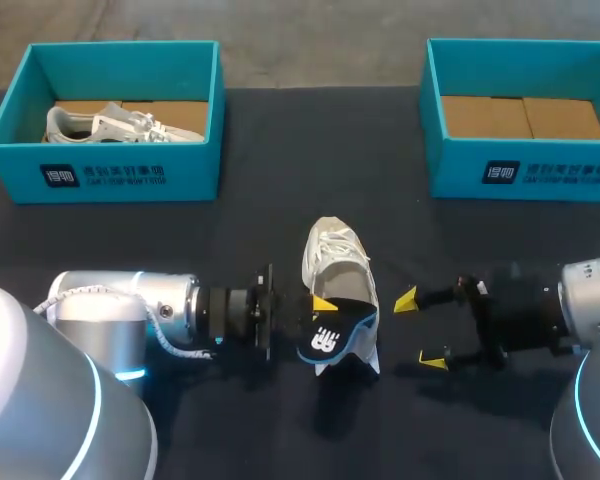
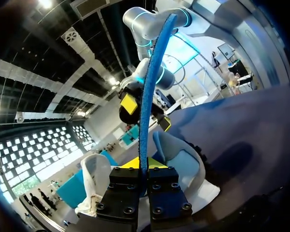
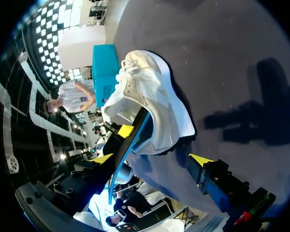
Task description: Take the shoe out of the shoebox, open the shoe tongue, remove and reinsert the insole, then place the shoe into the shoebox
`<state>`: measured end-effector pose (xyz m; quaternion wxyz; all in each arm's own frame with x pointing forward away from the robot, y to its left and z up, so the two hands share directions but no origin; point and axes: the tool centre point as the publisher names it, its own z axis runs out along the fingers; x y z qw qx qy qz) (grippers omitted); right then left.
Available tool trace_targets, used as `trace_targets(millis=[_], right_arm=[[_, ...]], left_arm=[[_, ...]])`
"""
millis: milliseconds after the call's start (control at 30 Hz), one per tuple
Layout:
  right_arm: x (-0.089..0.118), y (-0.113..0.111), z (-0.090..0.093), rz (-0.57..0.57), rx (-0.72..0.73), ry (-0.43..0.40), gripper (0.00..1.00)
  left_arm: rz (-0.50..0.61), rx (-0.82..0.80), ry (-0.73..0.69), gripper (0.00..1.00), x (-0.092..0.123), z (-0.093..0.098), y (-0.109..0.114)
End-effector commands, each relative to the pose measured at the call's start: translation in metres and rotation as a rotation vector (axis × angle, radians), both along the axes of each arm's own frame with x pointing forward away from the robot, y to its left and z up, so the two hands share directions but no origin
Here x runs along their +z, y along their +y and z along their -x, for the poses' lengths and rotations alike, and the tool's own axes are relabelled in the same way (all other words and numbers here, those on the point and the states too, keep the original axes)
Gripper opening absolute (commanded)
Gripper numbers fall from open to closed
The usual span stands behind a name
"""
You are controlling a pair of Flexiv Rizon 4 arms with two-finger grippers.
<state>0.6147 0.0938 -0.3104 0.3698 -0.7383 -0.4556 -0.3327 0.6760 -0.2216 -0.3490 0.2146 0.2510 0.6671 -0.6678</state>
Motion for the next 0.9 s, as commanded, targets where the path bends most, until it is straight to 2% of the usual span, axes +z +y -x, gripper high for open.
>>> trace_targets(millis=[33, 300, 567, 633, 667, 700, 800, 900], right_arm=[[0.0, 0.0, 0.001, 0.0, -0.002, -0.002, 1.0], [0.0, 0.0, 0.001, 0.0, -0.002, -0.002, 1.0], [0.0, 0.0, 0.001, 0.0, -0.002, -0.002, 1.0], [0.0, 0.0, 0.001, 0.0, -0.002, -0.002, 1.0], [0.0, 0.0, 0.001, 0.0, -0.002, -0.002, 1.0], [0.0, 0.0, 0.001, 0.0, -0.002, -0.002, 1.0], [0.0, 0.0, 0.001, 0.0, -0.002, -0.002, 1.0], [0.0, 0.0, 0.001, 0.0, -0.002, -0.002, 1.0]], left_arm=[[-0.013, 0.01, -0.01, 0.0, -0.005, -0.003, -0.006], [-0.019, 0.027, -0.025, 0.0, -0.006, -0.009, -0.008], [-0.018, 0.024, -0.023, 0.0, -0.003, -0.003, -0.003], [-0.017, 0.023, -0.024, 0.25, -0.002, -0.002, -0.002], [-0.017, 0.023, -0.024, 0.25, -0.002, -0.002, -0.002], [-0.014, 0.021, -0.027, 0.33, 0.001, -0.001, -0.001], [-0.01, 0.021, -0.03, 0.44, 0.004, 0.0, 0.001], [-0.005, 0.019, -0.034, 0.41, 0.007, 0.004, 0.002]])
